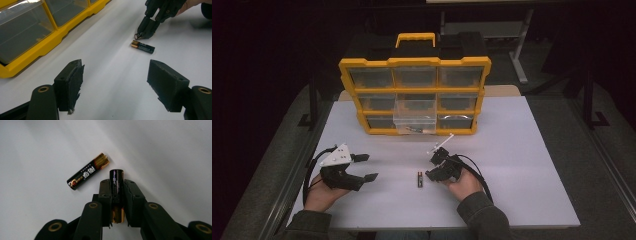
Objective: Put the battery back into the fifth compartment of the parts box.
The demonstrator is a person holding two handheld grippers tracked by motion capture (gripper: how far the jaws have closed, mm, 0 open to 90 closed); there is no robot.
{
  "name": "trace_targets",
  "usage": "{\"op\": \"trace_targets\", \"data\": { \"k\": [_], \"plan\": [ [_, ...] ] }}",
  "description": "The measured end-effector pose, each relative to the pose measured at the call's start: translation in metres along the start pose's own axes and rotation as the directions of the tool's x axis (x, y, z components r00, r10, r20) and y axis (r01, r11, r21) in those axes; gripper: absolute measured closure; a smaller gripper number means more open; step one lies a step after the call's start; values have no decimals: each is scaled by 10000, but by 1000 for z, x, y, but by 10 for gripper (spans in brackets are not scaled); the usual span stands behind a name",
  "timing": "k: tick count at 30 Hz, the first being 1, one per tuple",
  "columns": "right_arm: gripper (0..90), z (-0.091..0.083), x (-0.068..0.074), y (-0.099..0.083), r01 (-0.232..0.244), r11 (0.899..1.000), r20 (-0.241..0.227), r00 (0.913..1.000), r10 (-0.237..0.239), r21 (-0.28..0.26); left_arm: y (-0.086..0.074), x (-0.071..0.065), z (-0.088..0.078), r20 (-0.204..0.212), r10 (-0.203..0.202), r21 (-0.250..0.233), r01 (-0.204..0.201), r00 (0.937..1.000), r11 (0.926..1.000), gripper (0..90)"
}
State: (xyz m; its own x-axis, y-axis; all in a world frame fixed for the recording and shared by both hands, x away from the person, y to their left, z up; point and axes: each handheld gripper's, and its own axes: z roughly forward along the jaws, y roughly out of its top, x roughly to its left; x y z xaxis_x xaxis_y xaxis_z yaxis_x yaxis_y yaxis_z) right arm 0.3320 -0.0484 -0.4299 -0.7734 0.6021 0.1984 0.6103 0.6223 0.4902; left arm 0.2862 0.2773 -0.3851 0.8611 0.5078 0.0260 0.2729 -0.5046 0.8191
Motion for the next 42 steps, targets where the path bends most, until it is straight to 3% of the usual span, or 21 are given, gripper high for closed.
{"op": "trace_targets", "data": {
  "k": [6, 18, 29, 32, 42],
  "plan": [
    [762, -8, -3, -1, 54, 9996, -341, 9994, -63, -275, 0, 1, 0, -11, 20, 21, -20, 10000, 10000, 281],
    [763, -33, -1, 5, 792, 9949, -565, 9950, -827, -621, 0, 0, -1, -31, 10, -5, -10, 10000, 10000, 279],
    [763, -55, -2, 14, 1513, 9830, -674, 9850, -1587, -1039, 0, 1, -1, -32, 22, -25, -22, 10000, 10000, 277],
    [763, -62, -2, 17, 1549, 9813, -738, 9837, -1638, -1144, 0, 0, 0, -32, -143, -124, 143, 9999, 9998, 277],
    [763, -87, -4, 32, 1881, 9715, -769, 9767, -2005, -1440, 0, 1, -1, -45, 24, -70, -25, 10000, 10000, 275]
  ]
}}
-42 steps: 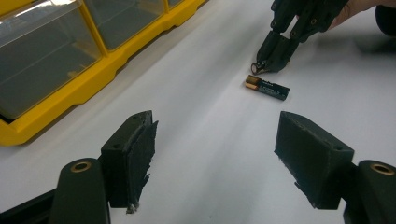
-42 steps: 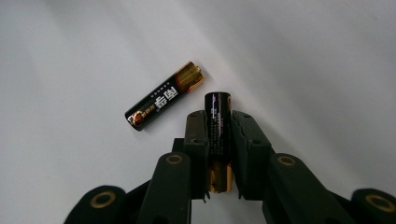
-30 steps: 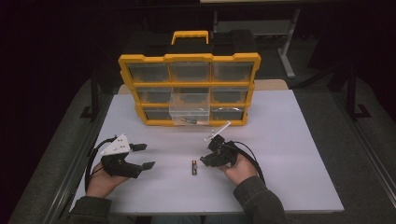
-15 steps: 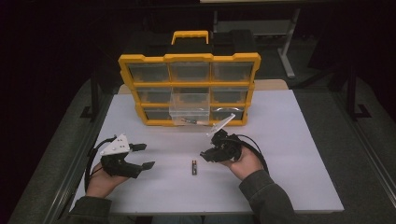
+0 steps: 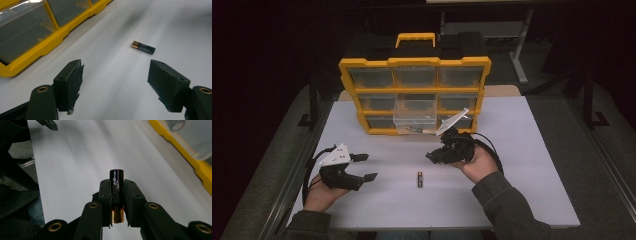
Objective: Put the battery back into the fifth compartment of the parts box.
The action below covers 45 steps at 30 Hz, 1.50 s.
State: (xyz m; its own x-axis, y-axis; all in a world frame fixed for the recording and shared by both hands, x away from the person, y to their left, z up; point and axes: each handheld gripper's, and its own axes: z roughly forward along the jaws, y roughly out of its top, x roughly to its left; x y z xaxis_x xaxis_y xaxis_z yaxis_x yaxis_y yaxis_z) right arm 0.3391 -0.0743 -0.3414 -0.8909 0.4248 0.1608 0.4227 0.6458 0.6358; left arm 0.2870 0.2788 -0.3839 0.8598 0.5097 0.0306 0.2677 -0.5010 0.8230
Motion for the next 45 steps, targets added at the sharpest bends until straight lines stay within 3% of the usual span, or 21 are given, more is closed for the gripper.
{"op": "trace_targets", "data": {
  "k": [4, 9, 22, 31, 45],
  "plan": [
    [763, -8, 0, 8, 304, 9995, -52, 9995, -304, -36, 0, 0, 0, -4, -14, -18, 14, 10000, 10000, 275],
    [763, -17, -1, 17, 285, 9995, -147, 9995, -287, -130, 0, 0, 0, -6, 2, 6, -2, 10000, 10000, 274],
    [763, -46, -3, 52, 828, 9956, 10, 9966, -829, -431, 0, 0, -1, -25, -102, -154, 102, 9999, 9998, 273],
    [763, -59, -3, 76, 1190, 9913, 144, 9929, -1184, -568, 0, 0, -3, -57, -116, -145, 115, 9999, 9998, 273],
    [763, -69, -9, 114, 1387, 9890, 433, 9897, -1366, -510, 0, 1, -5, -93, -95, -248, 93, 9999, 9996, 272]
  ]
}}
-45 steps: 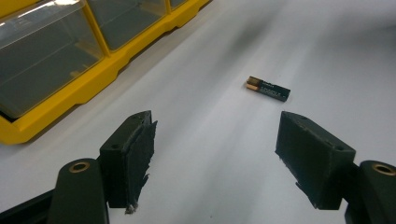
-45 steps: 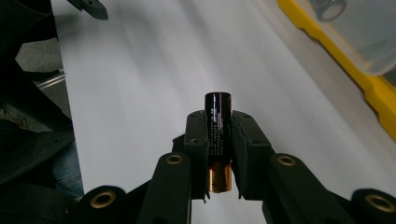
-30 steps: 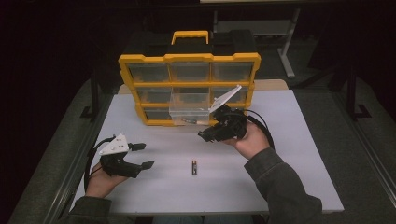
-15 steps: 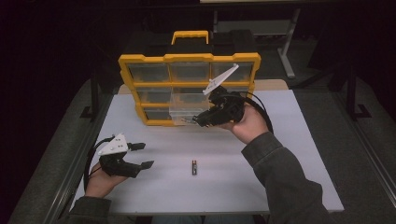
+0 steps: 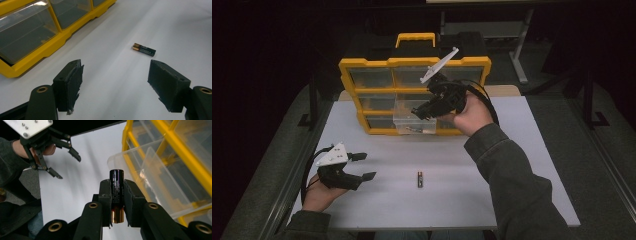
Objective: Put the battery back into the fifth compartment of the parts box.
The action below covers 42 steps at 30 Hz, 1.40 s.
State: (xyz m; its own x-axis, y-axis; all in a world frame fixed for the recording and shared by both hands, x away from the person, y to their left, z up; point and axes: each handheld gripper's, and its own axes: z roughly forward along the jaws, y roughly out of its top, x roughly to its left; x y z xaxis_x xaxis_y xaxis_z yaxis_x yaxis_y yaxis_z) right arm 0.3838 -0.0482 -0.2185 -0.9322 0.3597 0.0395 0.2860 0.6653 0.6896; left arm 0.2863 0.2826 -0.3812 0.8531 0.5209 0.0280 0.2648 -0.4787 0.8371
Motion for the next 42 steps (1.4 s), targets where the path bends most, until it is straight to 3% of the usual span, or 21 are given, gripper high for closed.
{"op": "trace_targets", "data": {
  "k": [14, 27, 37, 42],
  "plan": [
    [763, 9, -21, 22, -223, 9996, 239, 9995, 219, 159, 0, 0, -1, 7, -66, 4, 66, 10000, 10000, 268],
    [763, 35, -37, 21, -538, 9952, 537, 9973, 495, 815, -1, 1, -1, -9, -132, -37, 132, 9999, 9999, 264],
    [762, 59, -42, 17, -616, 9890, 571, 9969, 543, 1346, -1, 2, -2, -29, -104, -10, 104, 9999, 9999, 263],
    [752, 64, -45, 12, -788, 9875, 486, 9962, 728, 1365, -1, 2, -2, -9, -170, 35, 170, 9999, 9998, 263]
  ]
}}
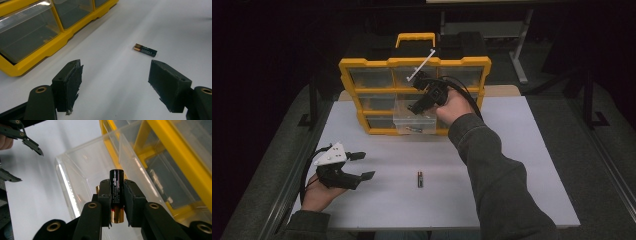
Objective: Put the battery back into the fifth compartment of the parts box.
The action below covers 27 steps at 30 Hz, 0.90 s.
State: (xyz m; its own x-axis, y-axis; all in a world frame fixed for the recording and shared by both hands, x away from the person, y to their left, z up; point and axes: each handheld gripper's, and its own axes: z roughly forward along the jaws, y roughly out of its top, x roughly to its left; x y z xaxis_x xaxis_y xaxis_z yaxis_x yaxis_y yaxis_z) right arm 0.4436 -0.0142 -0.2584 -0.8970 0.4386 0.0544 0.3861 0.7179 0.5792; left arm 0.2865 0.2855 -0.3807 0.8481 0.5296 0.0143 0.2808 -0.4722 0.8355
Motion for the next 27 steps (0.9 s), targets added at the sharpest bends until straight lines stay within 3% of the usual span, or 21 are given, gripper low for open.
{"op": "trace_targets", "data": {
  "k": [6, 15, 27],
  "plan": [
    [725, -1, -3, -3, -204, 9997, -12, 9998, 203, -166, 0, 0, 0, 2, 64, 6, -64, 10000, 10000, 263],
    [727, -19, 4, -6, -183, 9987, 86, 9998, 187, -479, 1, 0, 0, -19, 93, -49, -93, 10000, 9999, 263],
    [703, -50, 24, -24, -203, 9960, -82, 9998, 197, -874, 0, -1, 2, -10, 42, -59, -42, 10000, 10000, 262]
  ]
}}
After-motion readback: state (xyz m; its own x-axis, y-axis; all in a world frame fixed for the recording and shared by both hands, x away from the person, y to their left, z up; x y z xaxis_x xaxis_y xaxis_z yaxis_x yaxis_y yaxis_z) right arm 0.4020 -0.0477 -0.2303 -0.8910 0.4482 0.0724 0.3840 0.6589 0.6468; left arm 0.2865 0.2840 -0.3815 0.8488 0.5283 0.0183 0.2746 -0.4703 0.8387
